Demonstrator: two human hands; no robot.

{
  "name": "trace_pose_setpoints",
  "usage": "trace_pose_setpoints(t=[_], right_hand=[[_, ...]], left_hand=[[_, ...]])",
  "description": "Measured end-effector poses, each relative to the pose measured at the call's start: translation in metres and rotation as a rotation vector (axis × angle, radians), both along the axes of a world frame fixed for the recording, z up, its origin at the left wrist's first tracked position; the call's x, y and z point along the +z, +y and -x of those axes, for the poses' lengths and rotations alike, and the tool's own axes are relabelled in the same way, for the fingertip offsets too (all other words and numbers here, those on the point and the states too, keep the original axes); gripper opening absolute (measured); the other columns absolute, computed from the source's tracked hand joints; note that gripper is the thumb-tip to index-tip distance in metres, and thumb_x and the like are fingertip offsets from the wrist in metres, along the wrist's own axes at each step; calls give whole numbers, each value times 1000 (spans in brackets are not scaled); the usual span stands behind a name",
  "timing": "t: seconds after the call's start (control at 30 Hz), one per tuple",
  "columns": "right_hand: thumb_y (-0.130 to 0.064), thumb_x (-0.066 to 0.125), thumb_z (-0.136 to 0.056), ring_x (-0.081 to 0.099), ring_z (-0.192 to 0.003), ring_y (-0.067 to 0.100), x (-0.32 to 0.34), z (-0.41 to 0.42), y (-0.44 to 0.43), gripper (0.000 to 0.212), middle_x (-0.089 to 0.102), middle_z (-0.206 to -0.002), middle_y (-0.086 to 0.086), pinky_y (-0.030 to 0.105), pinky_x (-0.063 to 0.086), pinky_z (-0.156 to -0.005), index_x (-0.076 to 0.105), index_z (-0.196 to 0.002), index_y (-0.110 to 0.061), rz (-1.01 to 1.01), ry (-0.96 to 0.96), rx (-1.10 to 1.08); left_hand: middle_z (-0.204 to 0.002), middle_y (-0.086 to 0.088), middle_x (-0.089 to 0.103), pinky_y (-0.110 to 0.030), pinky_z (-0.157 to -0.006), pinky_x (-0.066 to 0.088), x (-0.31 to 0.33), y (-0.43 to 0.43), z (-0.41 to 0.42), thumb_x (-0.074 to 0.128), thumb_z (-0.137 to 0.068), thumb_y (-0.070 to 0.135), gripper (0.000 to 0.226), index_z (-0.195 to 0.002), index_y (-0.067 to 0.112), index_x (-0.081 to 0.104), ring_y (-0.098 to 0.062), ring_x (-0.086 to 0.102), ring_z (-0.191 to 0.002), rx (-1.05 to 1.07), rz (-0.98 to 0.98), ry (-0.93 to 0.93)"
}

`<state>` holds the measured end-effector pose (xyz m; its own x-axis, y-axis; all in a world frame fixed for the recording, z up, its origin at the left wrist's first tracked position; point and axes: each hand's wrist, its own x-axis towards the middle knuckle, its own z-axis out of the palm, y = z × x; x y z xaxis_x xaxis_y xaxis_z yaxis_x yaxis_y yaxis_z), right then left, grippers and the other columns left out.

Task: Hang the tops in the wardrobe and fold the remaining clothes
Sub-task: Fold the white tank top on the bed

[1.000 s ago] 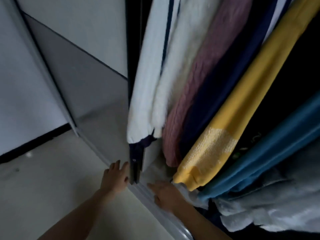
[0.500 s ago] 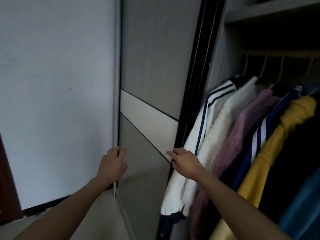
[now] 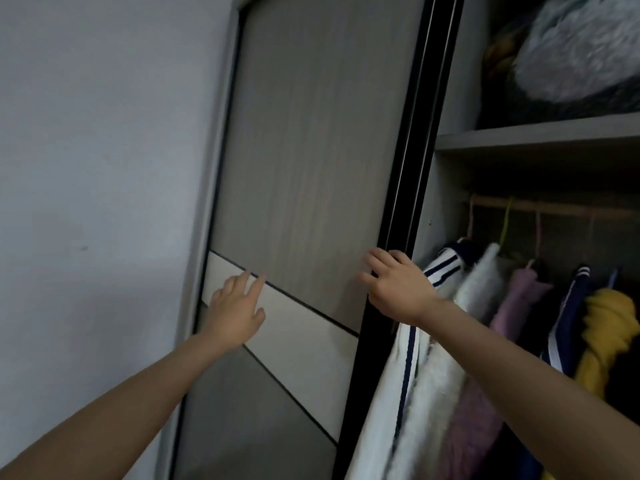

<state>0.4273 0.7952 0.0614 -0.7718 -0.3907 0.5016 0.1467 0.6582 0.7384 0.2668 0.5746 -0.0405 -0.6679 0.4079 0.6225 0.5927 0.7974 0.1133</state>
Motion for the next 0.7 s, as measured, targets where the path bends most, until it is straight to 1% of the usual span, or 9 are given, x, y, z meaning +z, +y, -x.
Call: trace_pose_setpoints(t=[0.17, 0.3, 0.37, 0.4, 0.5, 0.53, 0.6, 0.67, 0.7], right_hand=[[-38, 80, -46, 66, -99, 18, -1, 35, -2, 33, 72, -96, 2, 36, 52, -87, 75, -76, -27, -110, 27, -175], [-22, 80, -52, 66, -101, 26, -8, 49, 3, 16, 71, -103, 11, 46, 50, -91, 71, -65, -19, -60, 64, -133], [-18, 72, -65, 65, -106, 26, -14, 47, 12, 6, 69, -109, 11, 47, 48, -92, 70, -71, -16, -42, 123, -63], [-19, 63, -73, 63, -109, 26, -21, 44, 16, 10, 68, -113, 10, 47, 47, -94, 72, -77, -16, -44, 134, -63], [-19, 36, -90, 57, -118, 24, -46, 39, 28, 38, 64, -122, 9, 41, 45, -97, 74, -93, -17, -31, 170, -78], [-18, 29, -91, 56, -119, 25, -52, 41, 30, 45, 63, -122, 9, 40, 43, -99, 74, -94, -16, -19, 201, -82], [-17, 30, -89, 56, -118, 28, -58, 48, 33, 45, 64, -121, 12, 42, 39, -99, 74, -90, -12, 1, 271, -93], [-19, 30, -88, 56, -118, 32, -64, 56, 34, 44, 64, -119, 15, 44, 37, -99, 73, -84, -7, 14, 352, -74], [-22, 25, -91, 56, -118, 33, -65, 59, 35, 50, 64, -118, 17, 44, 36, -99, 72, -81, -6, 26, 383, -65]], left_hand=[[-158, -6, -2, -34, -110, 21, 18, 52, 36, 39, -96, 38, 68, -151, 23, 3, -20, 9, -143, -221, 3, 98], [-157, -5, -12, -36, -112, 19, 22, 99, 62, 33, -97, 47, 67, -150, 25, -1, -21, 1, -145, -396, 10, 121], [-156, -7, -18, -38, -113, 17, 15, 120, 61, 31, -95, 53, 71, -150, 23, -3, -24, -3, -145, -455, 20, 95], [-156, -12, -14, -41, -112, 20, 11, 127, 57, 33, -94, 55, 75, -150, 18, 2, -30, 2, -145, -480, 9, 91], [-142, -31, 35, -57, -90, 45, -2, 146, 51, 37, -85, 53, 76, -134, -4, 45, -50, 41, -126, -599, -129, 100], [-137, -33, 42, -59, -85, 47, -4, 149, 50, 32, -88, 53, 74, -129, -6, 50, -50, 44, -122, -615, -184, 84], [-136, -33, 43, -59, -86, 45, -4, 156, 52, 16, -95, 55, 77, -131, -5, 47, -47, 40, -125, -645, -218, 59], [-137, -33, 42, -59, -87, 45, -4, 162, 54, 10, -95, 56, 76, -133, -2, 41, -43, 33, -127, -668, -263, 81], [-136, -33, 42, -59, -86, 45, -3, 163, 55, 10, -95, 56, 76, -133, -2, 41, -43, 34, -127, -678, -263, 77]])
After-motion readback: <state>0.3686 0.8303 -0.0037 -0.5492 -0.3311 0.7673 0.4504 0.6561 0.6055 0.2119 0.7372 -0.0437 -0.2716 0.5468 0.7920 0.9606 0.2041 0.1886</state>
